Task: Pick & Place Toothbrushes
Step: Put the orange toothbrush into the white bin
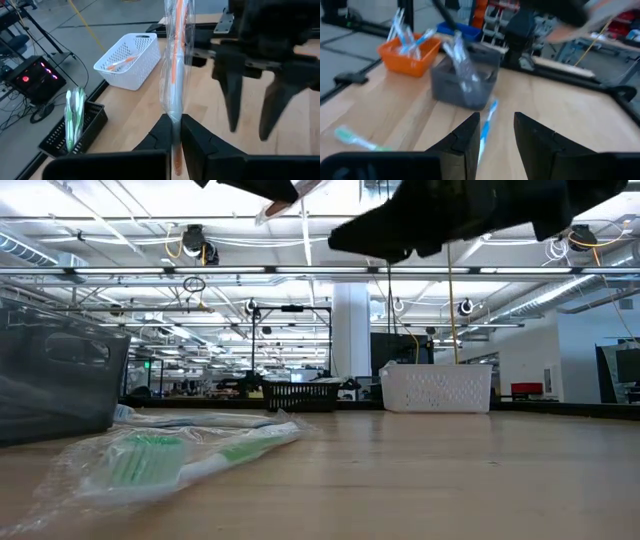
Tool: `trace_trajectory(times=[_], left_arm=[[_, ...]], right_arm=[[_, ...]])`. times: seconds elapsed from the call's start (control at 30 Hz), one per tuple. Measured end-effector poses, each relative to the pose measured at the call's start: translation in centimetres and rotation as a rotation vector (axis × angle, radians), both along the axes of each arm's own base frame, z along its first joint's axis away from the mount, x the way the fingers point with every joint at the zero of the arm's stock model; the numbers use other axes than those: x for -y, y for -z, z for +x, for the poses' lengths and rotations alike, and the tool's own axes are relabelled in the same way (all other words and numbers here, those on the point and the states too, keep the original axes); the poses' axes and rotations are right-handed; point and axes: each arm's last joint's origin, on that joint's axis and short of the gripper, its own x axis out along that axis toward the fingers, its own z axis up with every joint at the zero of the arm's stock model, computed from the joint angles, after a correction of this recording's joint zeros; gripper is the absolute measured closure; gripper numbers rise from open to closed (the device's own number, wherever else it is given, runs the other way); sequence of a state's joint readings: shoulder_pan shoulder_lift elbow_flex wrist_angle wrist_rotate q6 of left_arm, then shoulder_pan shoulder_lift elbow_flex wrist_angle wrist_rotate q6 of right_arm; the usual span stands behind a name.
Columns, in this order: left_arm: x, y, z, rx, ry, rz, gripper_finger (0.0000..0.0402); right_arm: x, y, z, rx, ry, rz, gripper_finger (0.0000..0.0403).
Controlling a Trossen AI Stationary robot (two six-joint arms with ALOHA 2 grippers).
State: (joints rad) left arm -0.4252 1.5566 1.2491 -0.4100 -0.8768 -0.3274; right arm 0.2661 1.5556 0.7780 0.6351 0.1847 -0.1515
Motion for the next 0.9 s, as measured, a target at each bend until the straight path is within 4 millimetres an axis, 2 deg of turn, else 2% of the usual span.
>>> trace_trajectory(times=[0.17,0.37,0.5,0.7,0.9], left_arm=[[0.0,0.0,0.0,-0.002,0.004,0.009,0.0396],[0.1,-0.1,0.0,0.006,-0.006,0.017,0.0384],[0.1,-0.1,0.0,0.006,-0.005,0.02,0.0396],[0.1,-0.1,0.0,0.01,-0.006,0.021,0.0383],[0.1,-0.2,0.1,0.005,0.002,0.033,0.0395]], right_arm=[[1.2,-2.1,-0.6,0.059,0.024,-0.011,0.0291],[2.4,-3.8,-1.3,0.104,0.057,-0.006,0.0291],[3.1,-4.8,-1.7,0.135,0.073,-0.014,0.0291],[4.0,-6.1,-2.3,0.193,0.038,-0.002,0.0291],[4.9,-7.4,-2.9,0.248,0.043,0.006,0.0291]])
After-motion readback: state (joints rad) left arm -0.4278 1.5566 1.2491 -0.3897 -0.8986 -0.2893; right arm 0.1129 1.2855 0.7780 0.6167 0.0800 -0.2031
